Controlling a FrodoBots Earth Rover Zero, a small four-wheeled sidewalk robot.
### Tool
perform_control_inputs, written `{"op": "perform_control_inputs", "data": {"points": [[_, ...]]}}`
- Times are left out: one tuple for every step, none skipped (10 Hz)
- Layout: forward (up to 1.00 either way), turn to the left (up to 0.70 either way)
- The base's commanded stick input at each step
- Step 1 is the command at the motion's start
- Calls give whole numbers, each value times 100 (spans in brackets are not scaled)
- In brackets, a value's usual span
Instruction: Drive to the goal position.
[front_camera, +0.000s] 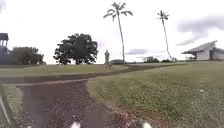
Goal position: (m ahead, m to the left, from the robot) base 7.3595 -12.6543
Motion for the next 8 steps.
{"op": "perform_control_inputs", "data": {"points": [[50,0],[50,0],[50,0],[50,0],[10,0],[0,0],[0,0],[0,0]]}}
